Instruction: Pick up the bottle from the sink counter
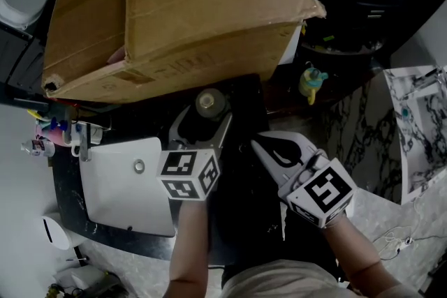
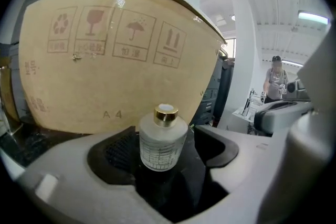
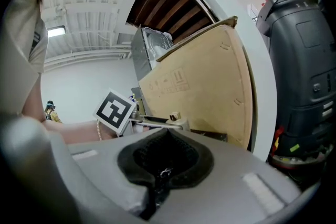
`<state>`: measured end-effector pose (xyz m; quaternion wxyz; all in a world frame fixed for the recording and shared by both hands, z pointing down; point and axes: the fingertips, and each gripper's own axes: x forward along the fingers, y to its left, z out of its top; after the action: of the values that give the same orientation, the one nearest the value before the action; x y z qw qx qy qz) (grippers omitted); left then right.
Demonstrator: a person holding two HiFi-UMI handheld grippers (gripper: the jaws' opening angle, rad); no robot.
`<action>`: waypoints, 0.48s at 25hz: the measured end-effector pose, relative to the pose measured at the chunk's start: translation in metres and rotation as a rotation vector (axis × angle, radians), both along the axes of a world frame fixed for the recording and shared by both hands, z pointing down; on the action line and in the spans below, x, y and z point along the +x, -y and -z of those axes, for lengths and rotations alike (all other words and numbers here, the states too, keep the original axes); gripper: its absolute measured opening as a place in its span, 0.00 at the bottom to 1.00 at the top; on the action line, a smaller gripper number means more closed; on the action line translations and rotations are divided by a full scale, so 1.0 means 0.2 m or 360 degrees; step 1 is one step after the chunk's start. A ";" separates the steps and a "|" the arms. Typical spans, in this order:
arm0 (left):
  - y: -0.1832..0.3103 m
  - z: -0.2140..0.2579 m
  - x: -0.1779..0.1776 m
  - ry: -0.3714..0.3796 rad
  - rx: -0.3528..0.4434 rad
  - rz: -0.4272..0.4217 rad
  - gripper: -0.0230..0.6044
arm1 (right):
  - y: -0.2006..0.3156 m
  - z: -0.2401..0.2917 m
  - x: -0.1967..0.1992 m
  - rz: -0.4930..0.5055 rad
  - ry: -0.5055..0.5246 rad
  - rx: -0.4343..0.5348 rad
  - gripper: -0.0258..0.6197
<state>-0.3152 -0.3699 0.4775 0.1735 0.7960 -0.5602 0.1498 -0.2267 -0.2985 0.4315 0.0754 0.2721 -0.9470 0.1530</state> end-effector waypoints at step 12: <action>0.10 -0.06 0.03 0.0034 -0.0057 -0.0070 0.57 | 0.05 -0.01 0.06 -0.0049 0.0065 -0.0102 0.04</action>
<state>-0.3096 -0.3894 0.4897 0.1785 0.8032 -0.5416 0.1719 -0.2154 -0.3077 0.4340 0.0623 0.2809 -0.9387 0.1899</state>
